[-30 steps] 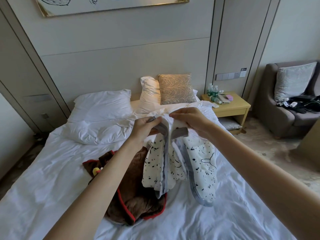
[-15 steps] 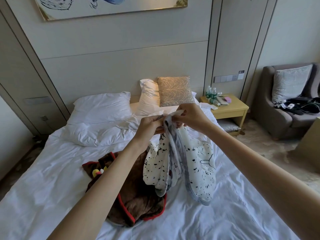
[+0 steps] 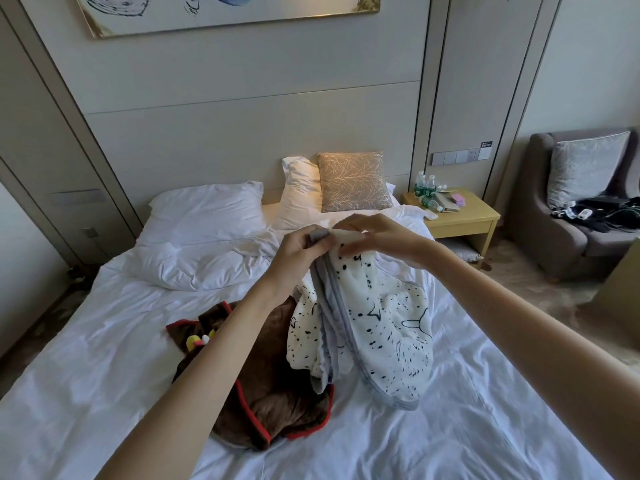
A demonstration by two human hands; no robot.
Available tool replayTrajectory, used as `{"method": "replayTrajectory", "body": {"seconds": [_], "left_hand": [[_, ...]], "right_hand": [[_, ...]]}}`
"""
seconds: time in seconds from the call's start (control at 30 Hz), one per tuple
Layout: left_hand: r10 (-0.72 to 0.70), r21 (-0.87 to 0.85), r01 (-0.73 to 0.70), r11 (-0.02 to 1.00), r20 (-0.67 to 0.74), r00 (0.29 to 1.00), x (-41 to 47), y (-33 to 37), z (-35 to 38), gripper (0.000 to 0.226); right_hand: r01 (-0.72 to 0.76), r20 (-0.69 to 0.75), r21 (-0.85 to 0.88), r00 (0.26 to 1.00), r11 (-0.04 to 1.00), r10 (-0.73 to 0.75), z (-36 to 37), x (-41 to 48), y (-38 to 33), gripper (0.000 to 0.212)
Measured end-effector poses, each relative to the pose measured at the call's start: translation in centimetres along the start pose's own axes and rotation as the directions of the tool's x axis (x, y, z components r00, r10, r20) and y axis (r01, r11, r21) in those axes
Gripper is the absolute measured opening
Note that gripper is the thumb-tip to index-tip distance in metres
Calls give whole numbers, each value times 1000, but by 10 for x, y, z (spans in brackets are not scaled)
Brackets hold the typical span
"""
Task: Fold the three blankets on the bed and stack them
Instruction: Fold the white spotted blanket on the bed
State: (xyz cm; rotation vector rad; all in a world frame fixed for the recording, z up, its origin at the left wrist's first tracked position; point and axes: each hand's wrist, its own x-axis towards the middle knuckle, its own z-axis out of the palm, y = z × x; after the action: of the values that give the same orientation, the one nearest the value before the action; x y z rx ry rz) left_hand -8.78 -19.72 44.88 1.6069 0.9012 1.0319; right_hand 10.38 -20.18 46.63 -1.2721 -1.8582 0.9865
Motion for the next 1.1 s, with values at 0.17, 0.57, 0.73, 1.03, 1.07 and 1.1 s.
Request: {"method": "replayTrajectory", "body": {"seconds": [0.17,0.57,0.73,1.03,1.07,1.1], "left_hand": [[38,60,-41,997,39,998,2,17,-20,29],[81,159,-104,982,147,986,-8,51,-53,29],[31,170,-48,984,97,995,-15,44,-65,25],[204,456,-69,887,-254,945,1,14,-88,18],[253,488,-87,869,-285,924,4,15,-87,20],[295,511,-102,854,-314,903,8,16,-87,22]], "right_hand": [[-38,190,42,981,998,29,8,2,4,37],[-96,283,-360,937,928,207,43,36,15,34],[-59,193,-436,968,898,158,47,46,30,32],[12,-244,-601,949,799,-198,-5,55,13,64],[20,-282,-610,929,792,-241,-8,54,9,63],[29,-313,-617,908,787,-279,-11,52,5,61]]}}
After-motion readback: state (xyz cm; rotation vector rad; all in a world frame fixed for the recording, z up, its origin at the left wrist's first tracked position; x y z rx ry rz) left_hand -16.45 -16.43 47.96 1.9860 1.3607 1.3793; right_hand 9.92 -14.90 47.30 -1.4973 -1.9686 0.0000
